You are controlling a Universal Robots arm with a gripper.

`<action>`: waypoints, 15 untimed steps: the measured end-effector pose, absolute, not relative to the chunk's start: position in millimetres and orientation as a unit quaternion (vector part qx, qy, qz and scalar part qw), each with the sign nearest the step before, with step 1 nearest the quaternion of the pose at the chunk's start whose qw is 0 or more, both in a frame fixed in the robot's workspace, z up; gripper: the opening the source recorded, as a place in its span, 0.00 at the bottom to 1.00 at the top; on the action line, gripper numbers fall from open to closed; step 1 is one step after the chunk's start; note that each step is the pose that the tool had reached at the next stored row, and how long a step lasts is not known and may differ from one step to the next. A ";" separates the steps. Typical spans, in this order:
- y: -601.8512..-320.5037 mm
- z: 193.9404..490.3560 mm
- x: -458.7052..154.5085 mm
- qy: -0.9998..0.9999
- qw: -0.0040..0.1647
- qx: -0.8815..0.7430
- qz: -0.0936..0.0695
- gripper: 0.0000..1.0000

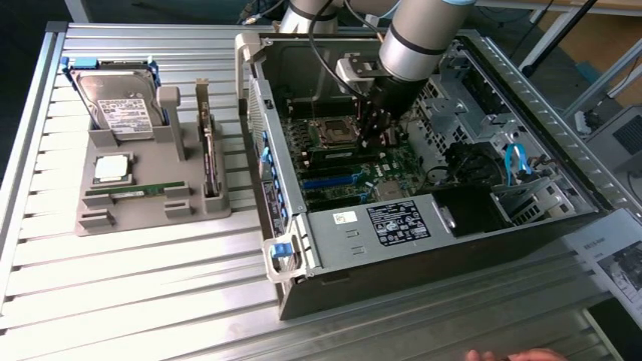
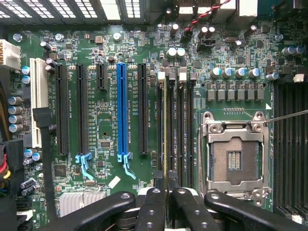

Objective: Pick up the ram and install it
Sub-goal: 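Insert the ram into the slot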

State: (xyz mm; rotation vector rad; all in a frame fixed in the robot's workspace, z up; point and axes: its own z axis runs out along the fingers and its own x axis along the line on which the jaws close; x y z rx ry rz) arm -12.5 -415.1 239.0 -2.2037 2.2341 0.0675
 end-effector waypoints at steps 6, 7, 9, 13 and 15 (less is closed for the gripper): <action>-415.2 239.1 -11.2 0.712 0.001 -0.702 0.021 0.12; -415.2 239.1 -10.8 0.712 0.001 -0.702 0.021 0.12; -415.2 239.1 -10.8 0.712 0.001 -0.702 0.021 0.12; -415.2 239.1 -10.9 0.711 0.001 -0.703 0.021 0.12; -415.2 239.1 -11.1 0.711 0.001 -0.703 0.021 0.12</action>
